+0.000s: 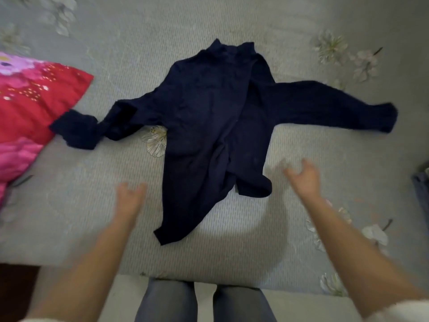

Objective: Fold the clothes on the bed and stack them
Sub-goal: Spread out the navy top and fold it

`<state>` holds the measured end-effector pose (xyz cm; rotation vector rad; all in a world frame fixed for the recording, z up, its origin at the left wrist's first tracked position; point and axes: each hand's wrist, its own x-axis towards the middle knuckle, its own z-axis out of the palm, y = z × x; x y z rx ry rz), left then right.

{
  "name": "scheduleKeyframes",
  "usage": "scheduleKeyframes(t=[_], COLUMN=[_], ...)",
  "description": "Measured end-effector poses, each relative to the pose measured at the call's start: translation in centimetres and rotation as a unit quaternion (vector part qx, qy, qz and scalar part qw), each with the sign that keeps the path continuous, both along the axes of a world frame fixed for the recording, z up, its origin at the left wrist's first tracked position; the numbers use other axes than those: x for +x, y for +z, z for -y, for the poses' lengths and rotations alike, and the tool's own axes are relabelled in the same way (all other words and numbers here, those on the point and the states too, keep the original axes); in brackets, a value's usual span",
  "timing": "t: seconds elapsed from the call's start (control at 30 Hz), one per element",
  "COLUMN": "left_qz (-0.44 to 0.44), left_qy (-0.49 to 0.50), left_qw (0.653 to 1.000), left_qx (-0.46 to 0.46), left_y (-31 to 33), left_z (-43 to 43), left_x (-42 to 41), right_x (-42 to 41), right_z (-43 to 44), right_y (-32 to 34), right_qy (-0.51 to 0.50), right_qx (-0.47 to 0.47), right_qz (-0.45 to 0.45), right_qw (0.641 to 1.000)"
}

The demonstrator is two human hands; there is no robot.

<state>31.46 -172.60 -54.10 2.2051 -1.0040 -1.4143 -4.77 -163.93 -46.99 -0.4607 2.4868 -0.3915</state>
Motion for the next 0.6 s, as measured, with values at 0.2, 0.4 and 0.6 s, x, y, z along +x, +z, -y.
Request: scheduleKeyframes(t=[0.2, 0.4, 0.6], left_qz=[0.015, -0.116, -0.312], left_qy=[-0.089, 0.014, 0.227], left_qw=[0.981, 0.987, 0.92], left_qx=[0.174, 0.113, 0.072], left_y=[-0.2, 3.2, 7.4], left_z=[-7.5, -6.3, -4.6], left_x=[-1.9, -1.2, 3.3], right_x=[7.7, 5.7, 1.9], right_z=[-3.4, -3.4, -7.9], right_y=[-5.1, -1.0, 5.5], right_qy=[-0.082, -0.231, -0.262], right_qx=[-0.104, -0.247, -0.288], right_qz=[0.197, 0.251, 0.269], right_qw=[0.972, 0.907, 0.881])
